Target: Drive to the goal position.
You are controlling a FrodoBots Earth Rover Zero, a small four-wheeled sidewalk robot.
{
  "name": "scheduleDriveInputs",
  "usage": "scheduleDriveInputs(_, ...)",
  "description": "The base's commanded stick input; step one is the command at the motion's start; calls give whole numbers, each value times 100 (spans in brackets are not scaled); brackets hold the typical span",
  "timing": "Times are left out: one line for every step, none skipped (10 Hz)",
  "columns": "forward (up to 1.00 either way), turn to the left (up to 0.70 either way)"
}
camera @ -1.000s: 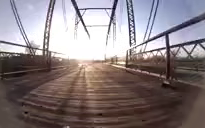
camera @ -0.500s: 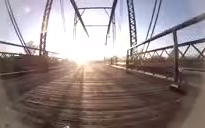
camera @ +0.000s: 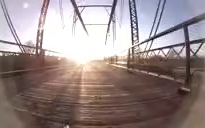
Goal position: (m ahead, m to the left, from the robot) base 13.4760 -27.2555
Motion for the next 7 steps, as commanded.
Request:
scheduleDriveInputs(70, 0)
scheduleDriveInputs(70, 0)
scheduleDriveInputs(70, 0)
scheduleDriveInputs(70, 0)
scheduleDriveInputs(70, 0)
scheduleDriveInputs(70, 0)
scheduleDriveInputs(70, 0)
